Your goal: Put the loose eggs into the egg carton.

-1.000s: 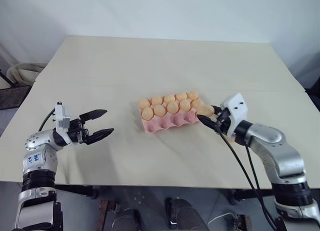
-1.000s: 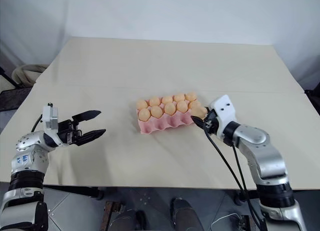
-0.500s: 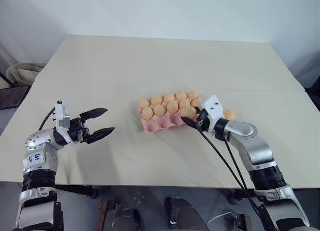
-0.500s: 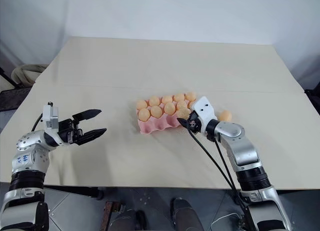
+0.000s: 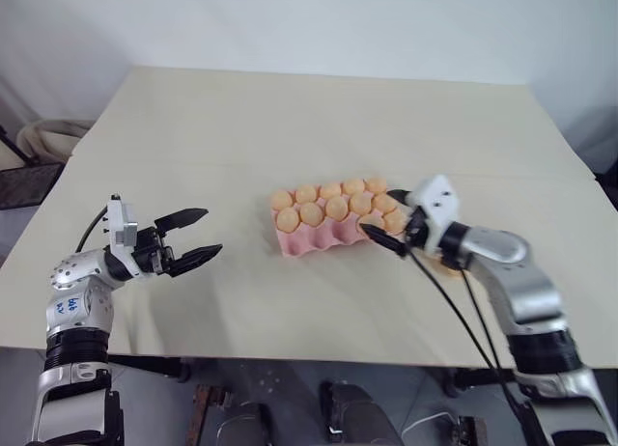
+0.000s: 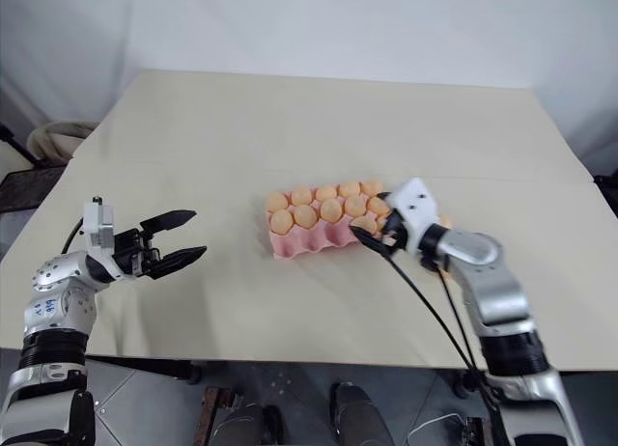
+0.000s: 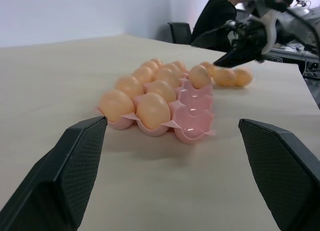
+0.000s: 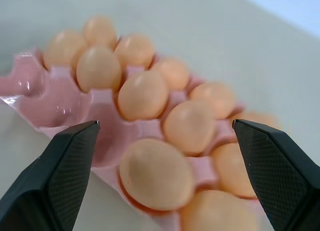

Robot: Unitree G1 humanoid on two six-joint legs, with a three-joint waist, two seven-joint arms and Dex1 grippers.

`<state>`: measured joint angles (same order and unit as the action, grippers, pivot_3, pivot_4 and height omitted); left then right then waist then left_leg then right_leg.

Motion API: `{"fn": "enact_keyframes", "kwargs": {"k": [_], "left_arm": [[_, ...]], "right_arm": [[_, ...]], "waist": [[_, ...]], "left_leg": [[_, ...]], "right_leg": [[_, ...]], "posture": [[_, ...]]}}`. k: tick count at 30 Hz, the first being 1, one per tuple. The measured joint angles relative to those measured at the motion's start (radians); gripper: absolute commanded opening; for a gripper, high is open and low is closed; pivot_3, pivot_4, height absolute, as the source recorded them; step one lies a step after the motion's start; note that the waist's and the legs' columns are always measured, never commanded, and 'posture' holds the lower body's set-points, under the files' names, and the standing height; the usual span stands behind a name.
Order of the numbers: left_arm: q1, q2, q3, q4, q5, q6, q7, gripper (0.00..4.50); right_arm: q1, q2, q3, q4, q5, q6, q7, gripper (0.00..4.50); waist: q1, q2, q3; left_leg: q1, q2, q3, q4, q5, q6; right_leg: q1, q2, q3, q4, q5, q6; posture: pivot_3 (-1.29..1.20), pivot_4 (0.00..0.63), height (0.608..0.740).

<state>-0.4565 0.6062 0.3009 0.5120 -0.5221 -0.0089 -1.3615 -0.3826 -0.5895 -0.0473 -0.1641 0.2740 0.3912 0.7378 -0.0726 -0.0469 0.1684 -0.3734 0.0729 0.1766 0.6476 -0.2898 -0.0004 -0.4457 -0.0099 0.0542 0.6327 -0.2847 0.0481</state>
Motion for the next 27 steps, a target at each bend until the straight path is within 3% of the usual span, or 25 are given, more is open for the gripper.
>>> {"fn": "enact_keyframes", "kwargs": {"k": [5, 13, 27], "left_arm": [[0.003, -0.004, 0.002, -0.002, -0.002, 0.001, -0.003, 4.5], [-0.002, -0.006, 0.002, 0.009, -0.002, -0.001, -0.009, 4.5], [-0.013, -0.007, -0.002, 0.046, -0.002, -0.023, -0.01, 4.5]], "right_arm": [[0.245, -0.075, -0.195, -0.092, 0.095, -0.068, 0.097, 4.46], [0.566, -0.094, -0.496, -0.136, 0.193, -0.165, 0.202, 4.46], [0.652, -0.077, -0.521, -0.085, 0.186, -0.236, 0.149, 4.46]], "waist": [[0.017, 0.0, 0.0], [0.014, 0.0, 0.0], [0.015, 0.0, 0.0]], "left_leg": [[-0.001, 0.0, 0.0, 0.0, -0.002, 0.003], [0.002, 0.0, 0.0, 0.001, -0.002, 0.005], [0.003, -0.001, 0.0, 0.0, -0.002, 0.004]], "right_leg": [[0.001, 0.001, 0.0, -0.003, 0.0, 0.001], [0.003, 0.0, 0.001, -0.003, 0.001, 0.002], [0.004, 0.0, 0.002, -0.004, 0.002, 0.001]], "posture": [[0.0, 0.15, 0.74], [0.0, 0.15, 0.74], [0.0, 0.15, 0.74]]}}
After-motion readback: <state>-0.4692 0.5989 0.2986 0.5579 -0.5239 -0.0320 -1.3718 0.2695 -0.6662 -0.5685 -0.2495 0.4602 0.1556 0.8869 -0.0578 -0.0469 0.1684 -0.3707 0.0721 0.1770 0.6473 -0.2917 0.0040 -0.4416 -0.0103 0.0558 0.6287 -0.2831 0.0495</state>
